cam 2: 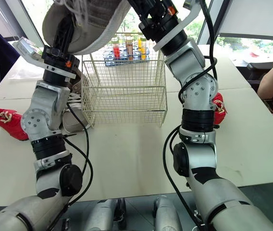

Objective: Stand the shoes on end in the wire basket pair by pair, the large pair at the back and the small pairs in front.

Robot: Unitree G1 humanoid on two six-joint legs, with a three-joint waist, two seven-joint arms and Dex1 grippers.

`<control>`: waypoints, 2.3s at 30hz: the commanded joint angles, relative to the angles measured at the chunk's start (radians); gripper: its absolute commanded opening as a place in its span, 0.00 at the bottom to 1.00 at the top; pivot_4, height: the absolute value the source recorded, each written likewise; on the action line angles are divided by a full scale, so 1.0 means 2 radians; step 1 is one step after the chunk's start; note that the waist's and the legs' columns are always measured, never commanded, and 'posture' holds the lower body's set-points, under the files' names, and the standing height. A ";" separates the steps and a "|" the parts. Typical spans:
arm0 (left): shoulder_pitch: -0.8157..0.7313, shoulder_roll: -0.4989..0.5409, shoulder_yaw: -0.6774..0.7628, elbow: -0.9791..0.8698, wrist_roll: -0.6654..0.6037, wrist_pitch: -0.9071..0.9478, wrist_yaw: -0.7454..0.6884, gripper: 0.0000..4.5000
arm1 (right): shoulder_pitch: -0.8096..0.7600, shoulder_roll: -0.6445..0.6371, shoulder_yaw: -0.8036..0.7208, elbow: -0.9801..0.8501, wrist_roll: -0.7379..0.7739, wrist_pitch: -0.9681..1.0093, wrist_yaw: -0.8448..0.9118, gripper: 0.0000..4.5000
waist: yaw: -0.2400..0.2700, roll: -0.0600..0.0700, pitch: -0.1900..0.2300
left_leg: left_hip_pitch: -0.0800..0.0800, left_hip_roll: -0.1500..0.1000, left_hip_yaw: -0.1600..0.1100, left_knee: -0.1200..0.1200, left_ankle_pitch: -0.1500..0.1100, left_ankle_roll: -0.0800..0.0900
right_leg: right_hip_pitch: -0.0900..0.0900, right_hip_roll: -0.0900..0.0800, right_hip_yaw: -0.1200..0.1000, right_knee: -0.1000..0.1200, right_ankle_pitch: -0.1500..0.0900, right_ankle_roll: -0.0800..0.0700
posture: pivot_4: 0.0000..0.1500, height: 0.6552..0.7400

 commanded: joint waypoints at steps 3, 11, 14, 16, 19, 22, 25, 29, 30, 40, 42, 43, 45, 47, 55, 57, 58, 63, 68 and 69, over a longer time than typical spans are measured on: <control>0.006 0.006 -0.027 -0.027 0.011 -0.010 -0.008 0.16 | -0.018 0.007 -0.008 -0.017 0.007 -0.013 -0.006 0.43 | 0.000 0.000 0.000 | 0.000 0.000 0.000 0.000 0.000 0.000 | 0.000 0.000 0.000 0.000 0.000 0.000 | 1.00 0.94; 0.032 0.039 -0.066 -0.061 0.046 0.007 -0.003 0.78 | -0.022 0.008 -0.008 -0.015 -0.034 -0.085 0.034 0.36 | 0.000 0.000 0.000 | 0.000 0.000 0.000 0.000 0.000 0.000 | 0.000 0.000 0.000 0.000 0.000 0.000 | 1.00 0.94; 0.044 0.069 -0.073 -0.086 0.071 0.010 0.009 0.78 | -0.046 -0.037 -0.004 0.028 -0.065 -0.099 0.079 0.36 | 0.000 0.000 0.000 | 0.000 0.000 0.000 0.000 0.000 0.000 | 0.000 0.000 0.000 -0.001 0.000 0.000 | 1.00 0.94; 0.057 0.098 -0.081 -0.120 0.086 0.021 0.024 0.78 | -0.090 -0.080 -0.014 0.100 -0.073 -0.114 0.141 0.36 | -0.001 0.000 0.000 | 0.000 0.000 0.000 0.000 0.000 0.000 | 0.000 0.000 0.000 -0.001 0.000 0.000 | 1.00 0.94; 0.078 0.140 -0.090 -0.169 0.106 0.038 0.052 0.78 | -0.153 -0.135 -0.003 0.218 -0.119 -0.183 0.259 0.36 | 0.000 0.000 0.000 | -0.001 0.000 0.000 -0.001 0.000 0.000 | -0.001 0.000 0.000 -0.001 0.000 0.000 | 1.00 0.94; 0.113 0.195 -0.088 -0.222 0.113 0.062 0.063 0.78 | -0.210 -0.167 0.023 0.345 -0.182 -0.248 0.332 0.36 | -0.005 0.000 0.000 | 0.000 0.000 0.000 -0.002 0.000 0.000 | -0.001 0.000 0.000 -0.002 0.000 -0.001 | 1.00 0.94; 0.156 0.255 -0.082 -0.273 0.115 0.086 0.060 0.78 | -0.248 -0.183 0.039 0.440 -0.230 -0.295 0.382 0.36 | -0.011 0.000 0.000 | 0.000 0.001 0.000 -0.002 0.000 0.000 | -0.001 0.001 0.000 -0.002 0.000 -0.001 | 1.00 0.94; 0.228 0.307 -0.042 -0.336 0.086 0.103 0.091 0.78 | -0.274 -0.193 0.053 0.522 -0.284 -0.336 0.413 0.36 | -0.015 0.001 0.000 | 0.000 0.001 0.000 -0.002 0.000 -0.001 | -0.001 0.000 0.000 -0.002 0.000 -0.001 | 1.00 0.94; 0.249 0.312 -0.032 -0.352 0.072 0.104 0.102 0.78 | -0.277 -0.194 0.054 0.536 -0.294 -0.342 0.416 0.36 | -0.014 0.001 0.000 | 0.000 0.001 0.000 -0.002 0.000 -0.001 | -0.001 0.000 0.000 -0.002 0.000 -0.001 | 1.00 0.94; 0.322 0.315 -0.034 -0.394 0.045 0.075 0.144 0.78 | -0.272 -0.180 0.061 0.603 -0.372 -0.349 0.408 0.36 | -0.011 0.001 0.000 | 0.000 0.000 -0.001 -0.002 0.000 -0.001 | -0.001 0.000 0.000 -0.002 0.000 -0.001 | 1.00 0.94; 0.327 0.314 -0.037 -0.392 0.047 0.071 0.143 0.78 | -0.267 -0.175 0.063 0.610 -0.386 -0.341 0.395 0.36 | -0.011 0.001 0.000 | 0.000 0.000 -0.001 -0.002 0.000 -0.001 | -0.001 0.000 0.000 -0.002 0.000 -0.001 | 1.00 0.94; 0.329 0.313 -0.038 -0.390 0.048 0.069 0.143 0.78 | -0.264 -0.173 0.064 0.613 -0.394 -0.339 0.384 0.36 | -0.012 0.001 0.000 | 0.000 0.000 -0.001 -0.002 0.000 -0.001 | -0.001 0.000 0.000 -0.002 0.000 -0.001 | 1.00 0.94; 0.330 0.313 -0.042 -0.385 0.051 0.064 0.141 0.78 | -0.257 -0.167 0.066 0.618 -0.410 -0.341 0.357 0.36 | -0.012 0.001 0.000 | 0.000 0.001 0.000 -0.002 0.000 -0.001 | -0.001 0.000 0.000 -0.002 0.000 -0.001 | 1.00 0.94; 0.327 0.314 -0.046 -0.381 0.053 0.061 0.141 0.78 | -0.252 -0.163 0.065 0.620 -0.422 -0.344 0.338 0.36 | -0.013 0.001 0.000 | 0.000 0.001 0.000 -0.002 0.000 -0.001 | -0.001 0.000 0.000 -0.002 0.000 -0.001 | 1.00 0.94; 0.322 0.311 -0.062 -0.367 0.064 0.052 0.137 0.79 | -0.242 -0.160 0.066 0.623 -0.456 -0.358 0.289 0.77 | -0.012 0.001 0.000 | 0.003 0.000 0.000 -0.002 0.000 -0.001 | 0.002 0.000 0.000 -0.002 0.001 -0.001 | 1.00 0.94; 0.323 0.309 -0.065 -0.364 0.067 0.050 0.133 0.79 | -0.245 -0.164 0.059 0.621 -0.455 -0.357 0.293 0.99 | -0.013 0.001 0.000 | 0.005 0.001 0.000 -0.002 0.000 -0.001 | 0.004 0.000 0.000 -0.002 0.001 -0.001 | 1.00 0.94; 0.322 0.309 -0.066 -0.363 0.068 0.049 0.132 0.79 | -0.246 -0.166 0.055 0.621 -0.454 -0.355 0.300 0.99 | -0.013 0.001 0.000 | 0.005 0.001 0.000 -0.002 0.000 -0.001 | 0.004 0.000 0.000 -0.002 0.001 -0.001 | 1.00 0.94; 0.313 0.300 -0.083 -0.347 0.079 0.044 0.119 0.79 | -0.248 -0.176 0.042 0.615 -0.447 -0.351 0.335 0.99 | -0.014 0.001 0.000 | 0.005 0.001 0.000 -0.003 0.000 -0.001 | 0.003 0.000 0.000 -0.002 0.001 -0.001 | 1.00 0.94; 0.295 0.291 -0.100 -0.333 0.092 0.045 0.106 0.79 | -0.246 -0.186 0.029 0.612 -0.445 -0.350 0.336 0.99 | -0.014 0.001 0.000 | 0.005 0.001 0.000 -0.003 0.000 -0.001 | 0.003 0.000 0.000 -0.002 0.001 -0.001 | 1.00 0.94; 0.291 0.293 -0.100 -0.330 0.093 0.046 0.104 0.79 | -0.243 -0.191 0.027 0.611 -0.444 -0.352 0.336 0.99 | -0.013 0.001 0.000 | 0.005 0.001 0.000 -0.003 0.000 -0.001 | 0.003 0.000 0.000 -0.002 0.001 -0.001 | 1.00 0.94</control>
